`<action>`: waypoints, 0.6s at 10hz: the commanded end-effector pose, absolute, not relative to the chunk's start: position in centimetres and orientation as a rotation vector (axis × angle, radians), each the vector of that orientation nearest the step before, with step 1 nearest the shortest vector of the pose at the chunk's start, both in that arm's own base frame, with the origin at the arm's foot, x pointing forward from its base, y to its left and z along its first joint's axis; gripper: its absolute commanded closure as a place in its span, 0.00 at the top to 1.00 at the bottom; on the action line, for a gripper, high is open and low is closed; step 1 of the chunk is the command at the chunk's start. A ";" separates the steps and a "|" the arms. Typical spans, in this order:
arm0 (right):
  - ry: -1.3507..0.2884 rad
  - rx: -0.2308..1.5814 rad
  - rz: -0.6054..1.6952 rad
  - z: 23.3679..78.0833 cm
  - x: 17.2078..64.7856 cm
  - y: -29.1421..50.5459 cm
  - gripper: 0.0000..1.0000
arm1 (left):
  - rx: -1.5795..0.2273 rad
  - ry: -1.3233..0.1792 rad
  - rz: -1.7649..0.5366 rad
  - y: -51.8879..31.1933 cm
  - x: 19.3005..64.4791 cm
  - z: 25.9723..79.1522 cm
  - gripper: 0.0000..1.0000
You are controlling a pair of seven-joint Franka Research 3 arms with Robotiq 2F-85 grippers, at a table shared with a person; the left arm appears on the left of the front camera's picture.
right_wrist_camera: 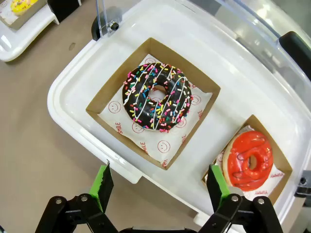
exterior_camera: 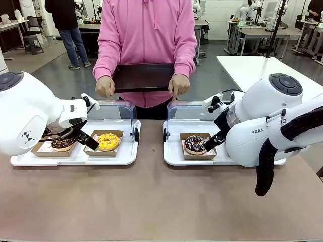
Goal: Provide the desired donut to the person.
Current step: Pick up and lift the Paper togo box containing the Donut pointed at by the person.
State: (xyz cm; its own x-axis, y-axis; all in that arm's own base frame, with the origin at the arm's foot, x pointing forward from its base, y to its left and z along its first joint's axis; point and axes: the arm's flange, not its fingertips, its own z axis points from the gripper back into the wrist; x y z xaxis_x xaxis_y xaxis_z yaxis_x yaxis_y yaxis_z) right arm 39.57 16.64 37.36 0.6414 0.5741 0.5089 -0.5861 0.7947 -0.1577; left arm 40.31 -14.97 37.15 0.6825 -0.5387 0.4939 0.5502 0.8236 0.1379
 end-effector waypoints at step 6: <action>-0.651 0.071 0.819 47.4 36.8 2.0 1.00 | -0.213 -0.580 -0.673 -5.5 32.9 45.3 1.00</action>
State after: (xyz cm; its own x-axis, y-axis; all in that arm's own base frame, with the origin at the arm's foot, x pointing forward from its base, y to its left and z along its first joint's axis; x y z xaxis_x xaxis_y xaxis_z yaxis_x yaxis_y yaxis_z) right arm 39.62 7.53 45.65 0.5401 0.6232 0.5656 -0.6435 0.7389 -0.1997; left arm 39.12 -10.86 44.93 0.6407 -0.5190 0.5659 0.5926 0.8029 0.0654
